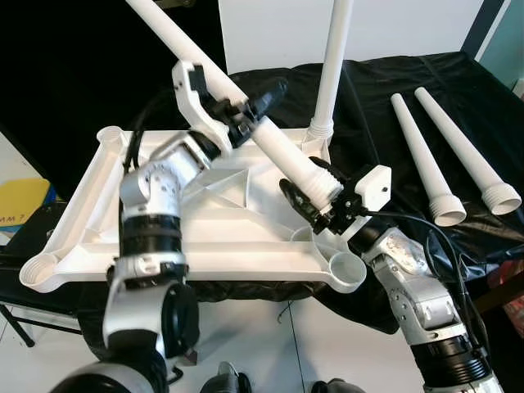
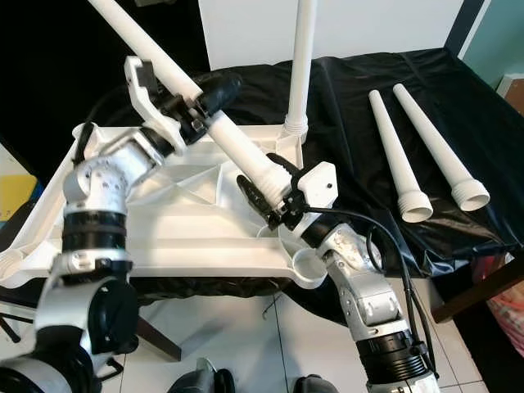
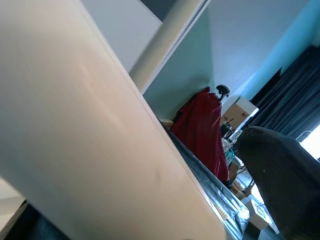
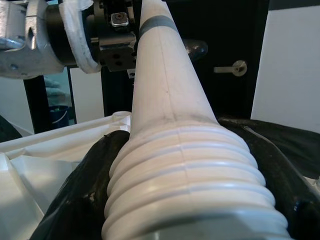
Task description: Building children table
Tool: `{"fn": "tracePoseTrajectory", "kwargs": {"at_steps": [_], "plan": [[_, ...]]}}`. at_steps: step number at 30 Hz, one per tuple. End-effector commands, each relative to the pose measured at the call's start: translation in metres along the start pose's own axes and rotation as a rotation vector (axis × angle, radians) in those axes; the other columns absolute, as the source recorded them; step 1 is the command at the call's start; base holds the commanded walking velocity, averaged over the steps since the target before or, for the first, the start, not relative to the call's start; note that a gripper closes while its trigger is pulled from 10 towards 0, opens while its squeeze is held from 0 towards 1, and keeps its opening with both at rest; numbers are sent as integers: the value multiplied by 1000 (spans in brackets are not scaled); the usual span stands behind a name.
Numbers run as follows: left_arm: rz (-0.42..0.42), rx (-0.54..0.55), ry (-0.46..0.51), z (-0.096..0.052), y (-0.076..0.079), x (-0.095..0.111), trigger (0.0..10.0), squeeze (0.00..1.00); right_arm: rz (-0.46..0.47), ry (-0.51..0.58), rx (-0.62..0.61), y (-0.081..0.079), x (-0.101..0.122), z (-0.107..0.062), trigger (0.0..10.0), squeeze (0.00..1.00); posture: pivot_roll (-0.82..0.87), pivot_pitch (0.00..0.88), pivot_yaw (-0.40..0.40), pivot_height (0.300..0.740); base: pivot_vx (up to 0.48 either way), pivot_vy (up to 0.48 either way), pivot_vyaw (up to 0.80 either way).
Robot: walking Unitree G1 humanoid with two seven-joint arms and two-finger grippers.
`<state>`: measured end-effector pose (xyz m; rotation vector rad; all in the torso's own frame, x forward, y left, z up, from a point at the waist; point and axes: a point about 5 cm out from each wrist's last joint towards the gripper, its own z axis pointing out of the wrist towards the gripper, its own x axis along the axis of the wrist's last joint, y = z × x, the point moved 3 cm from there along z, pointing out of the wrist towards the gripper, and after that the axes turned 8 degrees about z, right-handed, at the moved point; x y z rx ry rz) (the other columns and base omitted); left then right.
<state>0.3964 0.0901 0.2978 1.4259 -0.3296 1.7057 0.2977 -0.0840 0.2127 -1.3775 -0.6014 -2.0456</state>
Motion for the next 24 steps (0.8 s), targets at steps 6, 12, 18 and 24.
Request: {"fn": "tracePoseTrajectory", "kwargs": {"at_steps": [6,12,18,24], "plan": [[-5,95,33,-8,-27,21,10000,0,8,-14,48,-10,0,-1,10000,0,-72,87,16,740,0,0,0],[-60,123,45,-13,-38,23,3961,0,10,-17,53,-11,0,-1,10000,0,-75,91,17,740,0,0,0],[-155,112,96,-11,-39,26,0,0,9,-22,44,-10,-2,0,10000,0,-73,91,13,740,0,0,0],[-204,123,119,-11,-42,28,0,0,24,-36,43,-9,-4,0,10000,165,-72,88,9,740,0,0,0]]}}
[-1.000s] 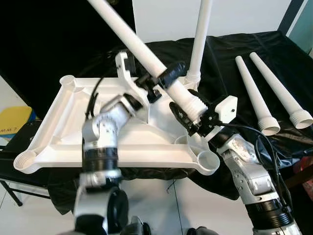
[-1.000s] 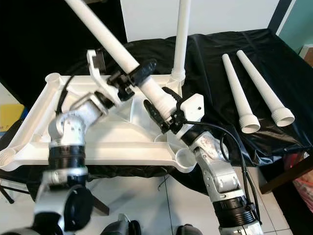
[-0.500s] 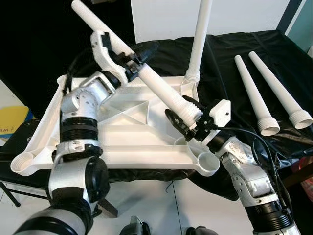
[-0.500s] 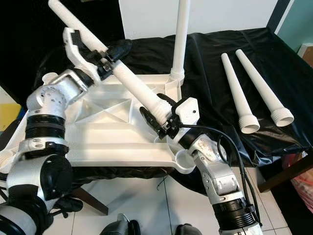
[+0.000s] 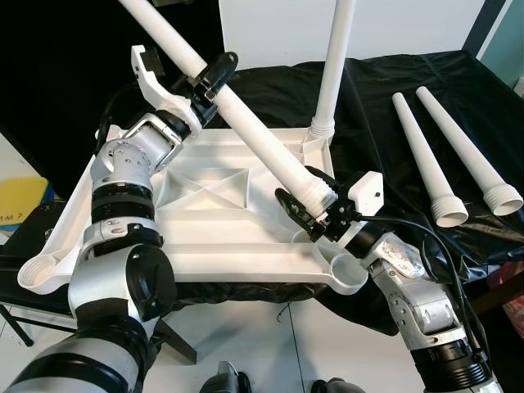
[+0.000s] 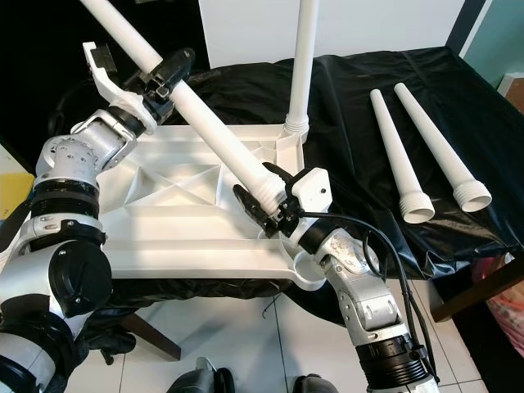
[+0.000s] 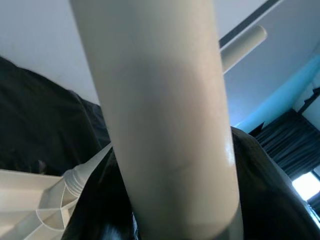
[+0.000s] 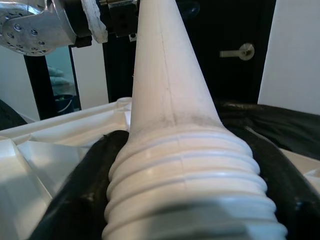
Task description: Building children table
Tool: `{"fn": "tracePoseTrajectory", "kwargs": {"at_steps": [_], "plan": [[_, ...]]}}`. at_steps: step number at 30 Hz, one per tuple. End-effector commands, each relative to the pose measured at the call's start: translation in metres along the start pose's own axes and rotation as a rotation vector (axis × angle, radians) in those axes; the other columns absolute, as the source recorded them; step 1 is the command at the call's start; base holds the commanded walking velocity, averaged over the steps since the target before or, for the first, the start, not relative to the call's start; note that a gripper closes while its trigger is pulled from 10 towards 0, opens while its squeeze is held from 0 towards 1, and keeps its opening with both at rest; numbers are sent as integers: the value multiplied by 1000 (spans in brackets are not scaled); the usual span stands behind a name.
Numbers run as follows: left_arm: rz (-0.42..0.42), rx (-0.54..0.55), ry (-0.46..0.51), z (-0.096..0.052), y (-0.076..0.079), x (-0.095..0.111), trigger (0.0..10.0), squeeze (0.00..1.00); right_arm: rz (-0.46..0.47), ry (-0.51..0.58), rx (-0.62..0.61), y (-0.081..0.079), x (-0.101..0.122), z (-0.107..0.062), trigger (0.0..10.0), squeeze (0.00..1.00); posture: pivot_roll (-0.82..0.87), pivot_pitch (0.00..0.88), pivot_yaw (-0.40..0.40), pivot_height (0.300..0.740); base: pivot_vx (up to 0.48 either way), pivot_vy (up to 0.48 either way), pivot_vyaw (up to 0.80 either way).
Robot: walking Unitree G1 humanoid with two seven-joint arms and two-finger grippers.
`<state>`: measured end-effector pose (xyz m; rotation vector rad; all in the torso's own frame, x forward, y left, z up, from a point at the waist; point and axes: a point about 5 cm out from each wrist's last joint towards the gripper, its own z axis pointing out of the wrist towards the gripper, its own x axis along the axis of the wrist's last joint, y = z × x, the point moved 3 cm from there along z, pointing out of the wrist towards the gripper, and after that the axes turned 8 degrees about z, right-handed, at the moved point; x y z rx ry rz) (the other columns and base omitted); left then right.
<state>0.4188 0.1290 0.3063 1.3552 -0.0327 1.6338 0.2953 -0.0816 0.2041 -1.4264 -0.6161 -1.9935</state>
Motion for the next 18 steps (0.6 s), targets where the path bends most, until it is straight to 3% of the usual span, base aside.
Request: {"fn": "tracePoseTrajectory", "kwargs": {"at_steps": [1,11,13,14,15,18], "plan": [[4,38,5,-1,-5,4,0,0,9,8,34,-5,3,3,10000,1000,-71,87,8,740,0,0,0],[-17,66,17,-3,-9,10,0,0,25,-16,18,0,-2,-1,10000,1000,-66,84,5,740,0,0,0],[10,73,12,-3,-9,11,0,0,19,-23,0,3,-3,-1,10000,1000,-68,86,7,740,0,0,0],[56,78,4,-3,-8,11,4588,0,11,-29,-22,6,-3,-1,10000,1000,-69,86,7,740,0,0,0],[89,78,-2,-3,-6,11,10000,0,4,-32,-37,8,-3,-1,10000,694,-69,86,7,740,0,0,0],[136,69,-5,-1,-2,11,10000,0,0,-39,-47,9,-3,0,10000,694,-68,87,7,740,0,0,0]]}}
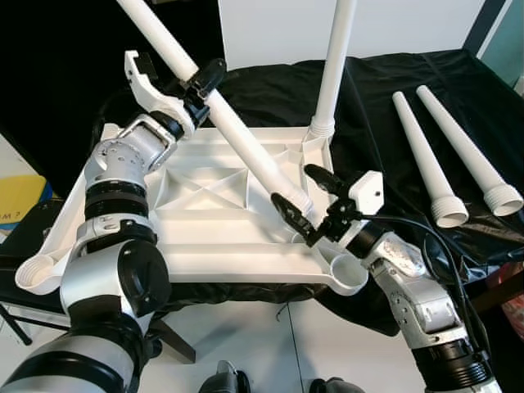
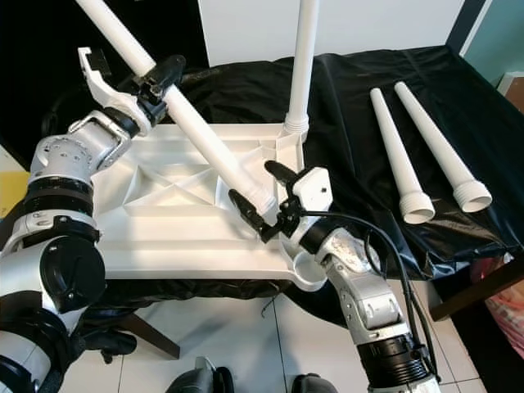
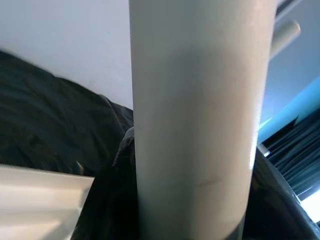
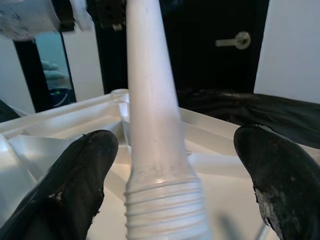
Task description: Building children table
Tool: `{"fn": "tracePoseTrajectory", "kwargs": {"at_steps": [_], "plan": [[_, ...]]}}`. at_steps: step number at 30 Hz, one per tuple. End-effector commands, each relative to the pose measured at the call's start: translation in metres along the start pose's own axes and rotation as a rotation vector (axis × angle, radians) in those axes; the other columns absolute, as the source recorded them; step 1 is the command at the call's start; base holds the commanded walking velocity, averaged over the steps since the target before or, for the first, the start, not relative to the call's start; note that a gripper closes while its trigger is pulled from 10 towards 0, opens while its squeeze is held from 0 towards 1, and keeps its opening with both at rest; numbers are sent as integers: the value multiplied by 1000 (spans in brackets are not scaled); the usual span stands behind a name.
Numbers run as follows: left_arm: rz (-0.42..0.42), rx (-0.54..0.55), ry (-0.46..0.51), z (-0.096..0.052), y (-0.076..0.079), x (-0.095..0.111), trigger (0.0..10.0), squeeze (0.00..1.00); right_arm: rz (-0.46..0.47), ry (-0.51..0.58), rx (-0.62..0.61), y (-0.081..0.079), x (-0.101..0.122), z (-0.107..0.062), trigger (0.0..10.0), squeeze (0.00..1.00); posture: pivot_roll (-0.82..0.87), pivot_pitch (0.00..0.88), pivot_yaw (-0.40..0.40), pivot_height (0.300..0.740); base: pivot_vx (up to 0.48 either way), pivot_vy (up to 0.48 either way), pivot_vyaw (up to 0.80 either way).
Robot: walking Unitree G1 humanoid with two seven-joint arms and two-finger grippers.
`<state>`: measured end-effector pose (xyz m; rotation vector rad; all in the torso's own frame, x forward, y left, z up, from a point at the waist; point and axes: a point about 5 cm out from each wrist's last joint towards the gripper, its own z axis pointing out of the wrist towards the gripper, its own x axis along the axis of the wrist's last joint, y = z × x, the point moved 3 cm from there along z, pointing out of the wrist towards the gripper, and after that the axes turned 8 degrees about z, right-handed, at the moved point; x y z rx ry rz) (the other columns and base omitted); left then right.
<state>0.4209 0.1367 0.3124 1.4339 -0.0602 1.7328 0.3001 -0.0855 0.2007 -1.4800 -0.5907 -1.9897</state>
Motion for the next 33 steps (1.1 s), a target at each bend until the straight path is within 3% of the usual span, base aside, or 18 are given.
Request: {"fn": "tracePoseTrajectory", "kwargs": {"at_steps": [1,2,6,9,12,13,16,18,21,26,33], "plan": [[26,3,5,-1,0,1,10000,0,-7,-9,-12,3,0,0,10000,694,-68,87,7,740,0,0,0],[59,-10,10,1,6,1,10000,0,-11,-22,-23,4,-1,2,10000,0,-66,86,7,740,0,0,0],[59,-10,10,1,6,1,10000,0,-11,-22,-23,4,-1,2,10000,0,-66,86,7,740,0,0,0],[218,-82,26,11,45,-8,10000,0,-14,-70,-79,9,-3,11,10000,0,-59,83,2,740,0,0,0],[248,-98,30,13,53,-11,10000,0,-15,-79,-90,10,-3,12,10000,0,-59,83,2,740,0,0,0],[287,-127,26,16,65,-17,10000,0,-9,-91,-95,11,-3,15,10000,0,-56,84,0,740,0,0,0],[313,-137,20,18,72,-21,10000,0,-6,-94,-93,11,-3,17,10000,0,-54,82,-2,740,0,0,0],[362,-164,5,20,86,-32,10000,0,-12,-102,-90,10,-2,21,10000,0,-52,81,-2,740,0,0,0],[376,-187,-1,21,95,-37,10000,0,-23,-106,-89,9,-3,23,10000,0,-51,78,-3,740,0,0,0],[410,-243,-17,20,122,-57,10000,0,-67,-130,-108,11,-3,32,10000,0,-45,73,-8,740,0,0,0],[436,-270,-8,20,137,-61,10000,0,-74,-168,-124,13,-8,36,10000,0,-40,68,-12,740,0,0,0]]}}
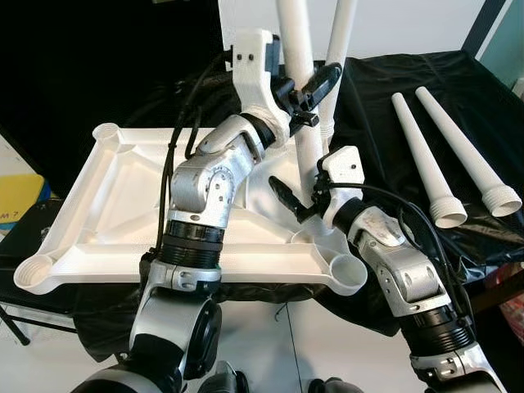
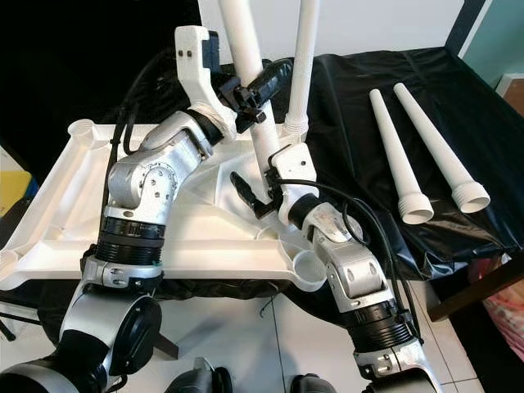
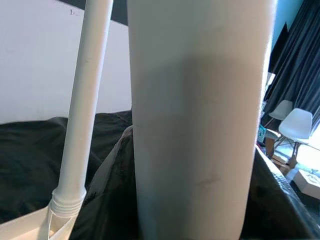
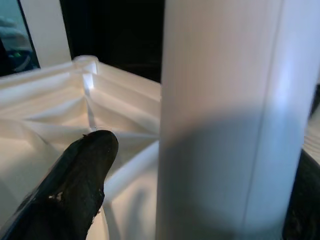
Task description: Building children table
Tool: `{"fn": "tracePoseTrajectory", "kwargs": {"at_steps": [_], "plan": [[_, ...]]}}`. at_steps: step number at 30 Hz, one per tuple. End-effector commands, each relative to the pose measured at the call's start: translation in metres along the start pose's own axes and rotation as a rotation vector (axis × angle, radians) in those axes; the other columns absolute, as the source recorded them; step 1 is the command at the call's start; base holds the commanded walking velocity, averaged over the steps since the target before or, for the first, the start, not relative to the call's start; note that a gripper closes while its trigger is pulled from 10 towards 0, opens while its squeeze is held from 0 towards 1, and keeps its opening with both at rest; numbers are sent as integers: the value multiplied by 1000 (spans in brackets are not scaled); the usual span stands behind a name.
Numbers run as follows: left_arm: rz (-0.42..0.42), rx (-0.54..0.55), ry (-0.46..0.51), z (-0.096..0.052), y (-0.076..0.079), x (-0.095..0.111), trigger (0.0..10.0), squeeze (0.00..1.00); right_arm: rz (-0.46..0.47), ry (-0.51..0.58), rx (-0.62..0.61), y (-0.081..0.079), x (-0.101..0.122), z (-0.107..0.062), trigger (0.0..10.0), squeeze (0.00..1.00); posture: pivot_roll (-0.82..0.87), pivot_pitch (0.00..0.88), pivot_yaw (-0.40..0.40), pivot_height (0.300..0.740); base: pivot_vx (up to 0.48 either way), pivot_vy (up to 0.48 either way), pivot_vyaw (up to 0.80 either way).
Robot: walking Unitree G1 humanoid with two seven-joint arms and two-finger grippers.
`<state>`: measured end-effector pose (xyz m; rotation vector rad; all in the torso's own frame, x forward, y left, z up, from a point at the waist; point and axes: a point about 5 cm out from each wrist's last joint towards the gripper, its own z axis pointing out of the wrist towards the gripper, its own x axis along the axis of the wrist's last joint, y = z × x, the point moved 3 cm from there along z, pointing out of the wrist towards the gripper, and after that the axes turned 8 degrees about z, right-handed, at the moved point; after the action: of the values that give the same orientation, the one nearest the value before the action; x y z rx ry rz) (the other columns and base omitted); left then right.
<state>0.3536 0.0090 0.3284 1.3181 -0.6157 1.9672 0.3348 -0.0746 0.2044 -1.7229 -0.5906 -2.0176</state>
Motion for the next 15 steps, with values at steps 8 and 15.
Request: {"fn": "tracePoseTrajectory", "kwargs": {"at_steps": [8,15], "plan": [[30,-24,51,3,17,12,10000,0,8,-80,1,-5,-10,7,10000,0,-37,61,-13,740,0,0,0],[42,-39,69,5,26,17,10000,0,17,-113,0,-6,-15,8,10000,0,-39,55,-14,740,0,0,0]]}}
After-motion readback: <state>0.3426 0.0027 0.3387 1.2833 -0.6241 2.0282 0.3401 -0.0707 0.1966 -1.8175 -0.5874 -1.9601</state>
